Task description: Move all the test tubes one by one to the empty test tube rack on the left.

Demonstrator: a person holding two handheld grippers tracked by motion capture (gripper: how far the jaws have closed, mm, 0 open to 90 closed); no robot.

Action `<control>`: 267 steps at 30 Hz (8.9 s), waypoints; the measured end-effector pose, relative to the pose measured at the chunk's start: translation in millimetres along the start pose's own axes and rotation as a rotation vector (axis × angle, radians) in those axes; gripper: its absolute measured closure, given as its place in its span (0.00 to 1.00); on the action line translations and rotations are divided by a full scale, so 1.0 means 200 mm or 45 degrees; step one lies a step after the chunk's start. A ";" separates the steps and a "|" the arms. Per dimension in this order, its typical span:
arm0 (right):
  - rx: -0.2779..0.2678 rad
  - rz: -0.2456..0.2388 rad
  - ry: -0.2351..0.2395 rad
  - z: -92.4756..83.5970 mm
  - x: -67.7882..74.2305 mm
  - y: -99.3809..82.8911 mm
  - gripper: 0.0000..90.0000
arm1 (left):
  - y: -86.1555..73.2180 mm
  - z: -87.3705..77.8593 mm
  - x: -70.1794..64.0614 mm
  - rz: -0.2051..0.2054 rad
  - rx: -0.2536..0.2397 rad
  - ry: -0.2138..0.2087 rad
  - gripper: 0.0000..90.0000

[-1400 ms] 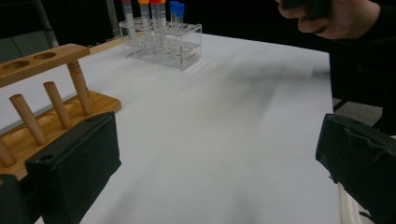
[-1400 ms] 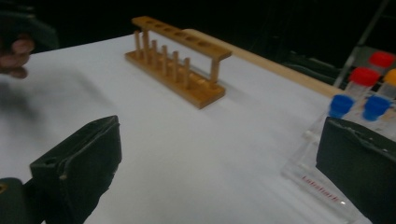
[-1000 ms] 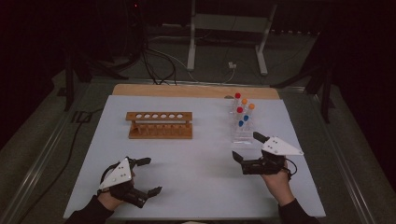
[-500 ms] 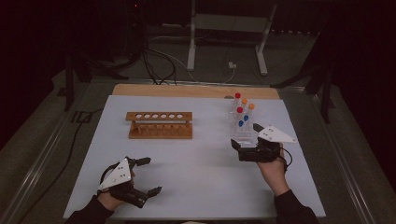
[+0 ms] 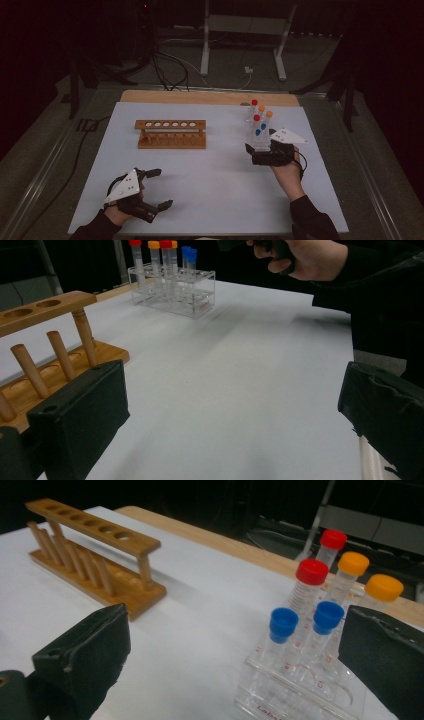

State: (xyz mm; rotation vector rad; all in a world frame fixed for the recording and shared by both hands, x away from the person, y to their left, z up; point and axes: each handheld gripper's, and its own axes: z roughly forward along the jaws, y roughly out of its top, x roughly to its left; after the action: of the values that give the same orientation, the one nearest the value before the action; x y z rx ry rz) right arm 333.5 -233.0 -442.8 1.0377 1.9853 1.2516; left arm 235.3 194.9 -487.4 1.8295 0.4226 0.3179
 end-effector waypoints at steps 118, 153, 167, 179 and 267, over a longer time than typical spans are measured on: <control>0.128 -0.098 0.233 0.06 0.36 0.04 0.85 | 0.36 0.28 0.06 -0.074 0.027 -0.137 0.02; 0.119 -0.144 0.360 0.05 0.47 0.05 0.85 | 0.50 0.59 0.10 -0.027 0.051 -0.077 0.52; 0.124 -0.147 0.367 0.05 0.48 0.05 0.85 | 0.49 0.67 0.09 0.008 0.102 -0.063 0.75; 0.113 -0.137 0.367 0.04 0.48 0.05 0.84 | 0.50 0.68 0.09 0.017 0.100 -0.068 0.86; -0.045 -0.121 0.485 -0.01 0.40 0.06 0.02 | 0.39 0.73 0.73 -0.172 0.179 0.371 0.86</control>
State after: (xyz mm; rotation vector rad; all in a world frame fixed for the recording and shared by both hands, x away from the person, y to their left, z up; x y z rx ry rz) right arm 292.6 -163.8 -434.8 0.7170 2.2522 1.5132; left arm 437.8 114.3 -454.0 1.8855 0.7841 0.4731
